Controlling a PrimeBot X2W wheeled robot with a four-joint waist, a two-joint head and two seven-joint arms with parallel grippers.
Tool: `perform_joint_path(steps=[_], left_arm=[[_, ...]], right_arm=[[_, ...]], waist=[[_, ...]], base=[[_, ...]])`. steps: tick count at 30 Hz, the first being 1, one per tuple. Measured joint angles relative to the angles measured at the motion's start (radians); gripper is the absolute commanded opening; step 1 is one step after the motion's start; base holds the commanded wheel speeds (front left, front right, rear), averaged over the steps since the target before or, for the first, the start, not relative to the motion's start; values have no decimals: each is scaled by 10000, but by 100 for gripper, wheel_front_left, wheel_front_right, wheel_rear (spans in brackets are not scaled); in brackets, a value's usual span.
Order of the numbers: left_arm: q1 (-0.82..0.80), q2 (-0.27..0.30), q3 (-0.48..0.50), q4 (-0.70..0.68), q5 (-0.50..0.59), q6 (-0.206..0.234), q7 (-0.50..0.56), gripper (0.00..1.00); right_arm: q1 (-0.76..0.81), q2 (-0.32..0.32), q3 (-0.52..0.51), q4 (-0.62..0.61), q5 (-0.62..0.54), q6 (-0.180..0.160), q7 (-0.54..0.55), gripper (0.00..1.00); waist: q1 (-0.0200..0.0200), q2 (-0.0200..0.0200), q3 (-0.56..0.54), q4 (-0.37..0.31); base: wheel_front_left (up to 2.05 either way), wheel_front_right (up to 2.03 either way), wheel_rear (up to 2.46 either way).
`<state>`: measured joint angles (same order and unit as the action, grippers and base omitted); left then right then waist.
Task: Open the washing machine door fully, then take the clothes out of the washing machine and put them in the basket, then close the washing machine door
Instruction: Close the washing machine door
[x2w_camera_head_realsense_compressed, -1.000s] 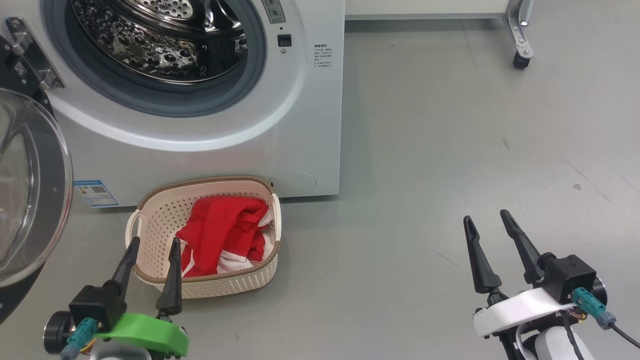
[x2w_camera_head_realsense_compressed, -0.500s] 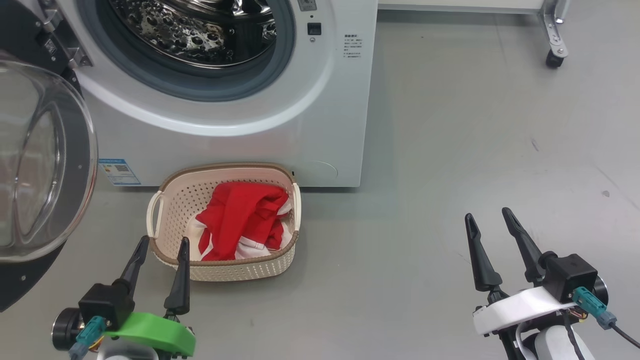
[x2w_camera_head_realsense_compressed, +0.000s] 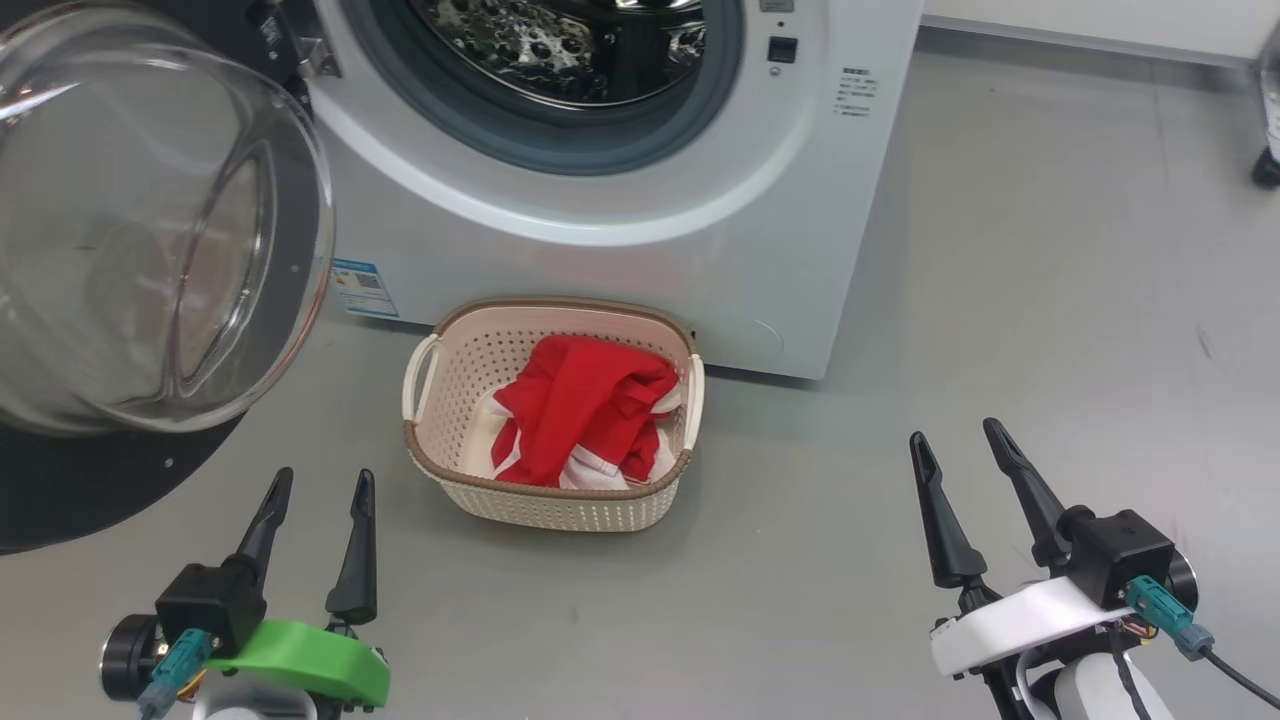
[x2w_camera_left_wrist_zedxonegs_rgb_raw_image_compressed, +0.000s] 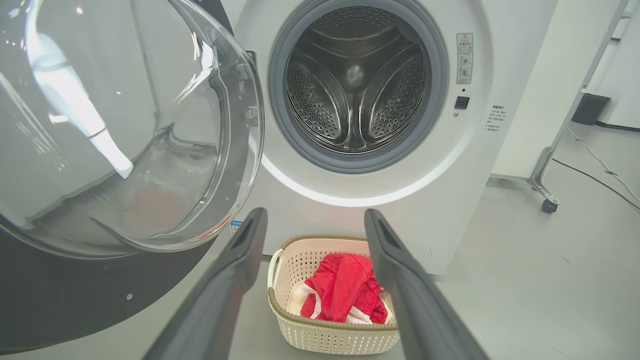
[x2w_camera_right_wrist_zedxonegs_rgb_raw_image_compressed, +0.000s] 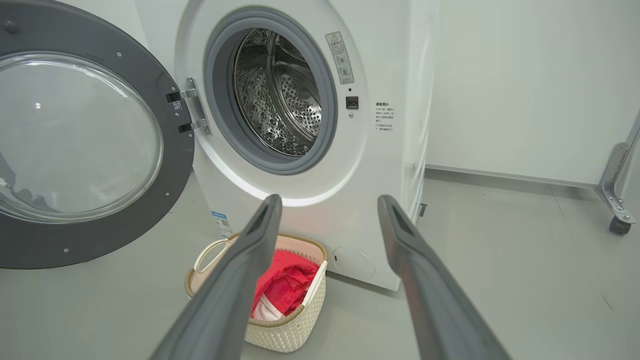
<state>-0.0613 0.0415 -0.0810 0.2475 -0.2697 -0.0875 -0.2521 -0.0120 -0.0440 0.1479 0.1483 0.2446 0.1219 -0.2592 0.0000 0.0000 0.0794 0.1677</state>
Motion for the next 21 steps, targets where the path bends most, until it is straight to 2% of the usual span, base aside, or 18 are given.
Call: perform_joint_path(steps=[11, 21], left_arm=[[-7, 0, 77, -31, -25, 88, 2, 100], [3, 0, 73, -90, -25, 88, 2, 100]], right_arm=[[-3, -4, 226, 100, 0, 0, 0, 100], [-3, -2, 495, 174, 0, 0, 0, 100]], waist=[[0, 0, -97, 1610], [0, 0, -269, 2616]], base=[[0, 0, 0], [0, 0, 0]])
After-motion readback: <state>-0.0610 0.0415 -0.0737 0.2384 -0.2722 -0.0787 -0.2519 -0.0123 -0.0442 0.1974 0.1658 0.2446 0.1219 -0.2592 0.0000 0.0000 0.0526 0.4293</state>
